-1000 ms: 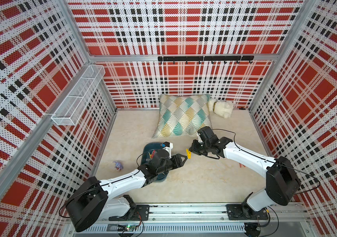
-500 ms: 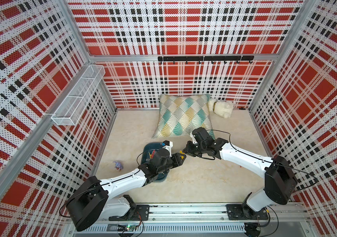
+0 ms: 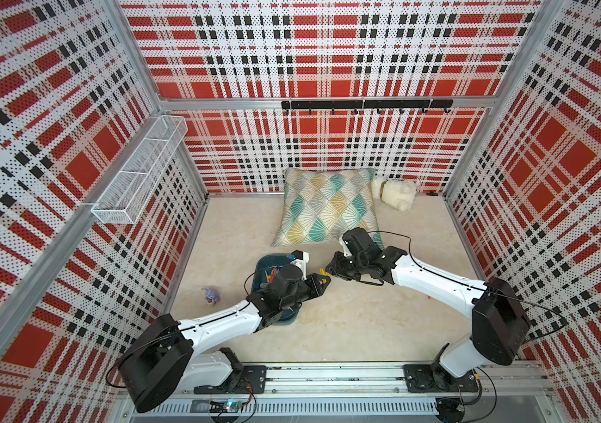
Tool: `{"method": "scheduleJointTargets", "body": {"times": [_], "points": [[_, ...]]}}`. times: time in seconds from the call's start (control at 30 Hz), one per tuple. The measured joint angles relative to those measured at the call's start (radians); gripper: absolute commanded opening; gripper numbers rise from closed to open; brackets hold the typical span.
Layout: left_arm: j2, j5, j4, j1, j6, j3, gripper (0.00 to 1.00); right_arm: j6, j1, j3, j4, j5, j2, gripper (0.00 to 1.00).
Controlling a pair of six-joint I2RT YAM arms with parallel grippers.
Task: Put the clothespins into the storage box
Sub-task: Pick up the clothespin from the center of the board, then place the clothespin in the storage box.
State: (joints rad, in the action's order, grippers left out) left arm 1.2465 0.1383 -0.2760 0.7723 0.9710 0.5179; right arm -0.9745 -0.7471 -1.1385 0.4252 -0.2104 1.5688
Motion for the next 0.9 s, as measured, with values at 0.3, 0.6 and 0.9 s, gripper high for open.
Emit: {"method": "scheduleJointTargets", "body": {"times": [0.3,0.6,0.9], "points": [[-0.100,0.005,0.050,-0.095,-0.007,-0.060,0.10,0.061,0.095,0.015,0.049,0.042,-0.075,0.31],[-0.228,-0.104,0.267,-0.221,-0.035,-0.119,0.15,0.126,0.325,0.184,0.149,0.093,-0.232,0.31],[-0.296,-0.249,0.416,-0.232,-0.041,-0.158,0.17,0.208,0.649,0.341,0.248,0.141,-0.358,0.31]]}}
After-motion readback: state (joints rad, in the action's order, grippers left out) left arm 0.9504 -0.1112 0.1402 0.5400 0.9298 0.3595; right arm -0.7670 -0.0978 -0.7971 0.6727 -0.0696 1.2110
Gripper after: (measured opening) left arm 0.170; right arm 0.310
